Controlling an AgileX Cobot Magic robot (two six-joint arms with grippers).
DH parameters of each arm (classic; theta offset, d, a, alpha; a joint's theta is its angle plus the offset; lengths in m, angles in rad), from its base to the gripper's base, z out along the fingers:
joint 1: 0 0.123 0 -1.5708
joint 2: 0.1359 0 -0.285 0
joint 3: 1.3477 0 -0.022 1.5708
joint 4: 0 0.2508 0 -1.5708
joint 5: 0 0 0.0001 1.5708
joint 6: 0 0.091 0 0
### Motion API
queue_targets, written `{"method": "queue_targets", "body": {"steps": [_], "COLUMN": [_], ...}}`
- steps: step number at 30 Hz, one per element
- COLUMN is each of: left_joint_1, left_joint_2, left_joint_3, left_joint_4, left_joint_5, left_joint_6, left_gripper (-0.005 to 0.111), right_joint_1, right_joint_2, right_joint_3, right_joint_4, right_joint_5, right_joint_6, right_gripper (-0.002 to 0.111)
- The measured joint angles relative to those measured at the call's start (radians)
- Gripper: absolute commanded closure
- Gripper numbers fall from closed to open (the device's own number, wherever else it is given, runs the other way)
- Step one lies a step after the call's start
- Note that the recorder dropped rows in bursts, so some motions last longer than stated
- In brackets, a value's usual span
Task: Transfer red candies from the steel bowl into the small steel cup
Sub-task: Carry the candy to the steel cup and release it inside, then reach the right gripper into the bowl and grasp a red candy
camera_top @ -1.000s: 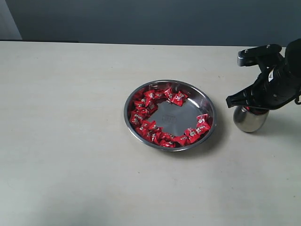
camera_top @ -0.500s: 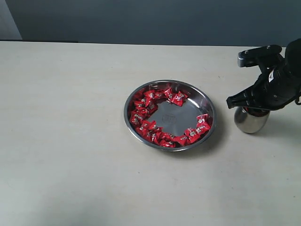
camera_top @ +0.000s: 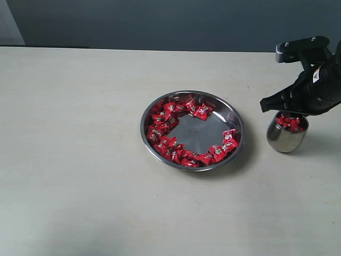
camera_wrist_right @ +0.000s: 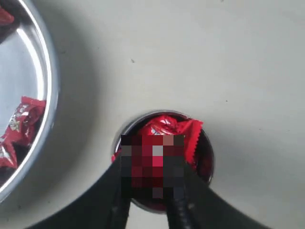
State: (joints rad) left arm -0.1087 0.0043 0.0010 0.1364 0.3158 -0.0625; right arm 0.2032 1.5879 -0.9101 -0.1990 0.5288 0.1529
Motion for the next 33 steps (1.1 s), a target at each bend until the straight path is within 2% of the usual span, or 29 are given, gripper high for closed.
{"method": "queue_targets", "body": {"steps": [10, 16, 21, 25, 27, 33], "left_joint_1": [0.000, 0.000, 0.000, 0.000, 0.000, 0.000], "left_joint_2": [0.000, 0.000, 0.000, 0.000, 0.000, 0.000], "left_joint_3": [0.000, 0.000, 0.000, 0.000, 0.000, 0.000], "left_joint_4": [0.000, 0.000, 0.000, 0.000, 0.000, 0.000], "left_joint_5": [0.000, 0.000, 0.000, 0.000, 0.000, 0.000], "left_joint_6": [0.000, 0.000, 0.000, 0.000, 0.000, 0.000], "left_gripper": [0.106, 0.106, 0.106, 0.106, 0.106, 0.106], "right_joint_1": [0.000, 0.000, 0.000, 0.000, 0.000, 0.005], "right_joint_2": [-0.070, -0.095, -0.095, -0.076, -0.044, 0.085], "right_joint_3": [0.002, 0.002, 0.002, 0.002, 0.002, -0.028], "right_joint_4": [0.056, 0.240, 0.565, 0.977, 1.090, 1.237], "right_joint_5": [-0.041, -0.057, -0.065, -0.035, -0.012, 0.079], "right_joint_6": [0.000, -0.097, -0.424, -0.866, -0.992, -1.209], "right_gripper": [0.083, 0.083, 0.083, 0.083, 0.083, 0.083]}}
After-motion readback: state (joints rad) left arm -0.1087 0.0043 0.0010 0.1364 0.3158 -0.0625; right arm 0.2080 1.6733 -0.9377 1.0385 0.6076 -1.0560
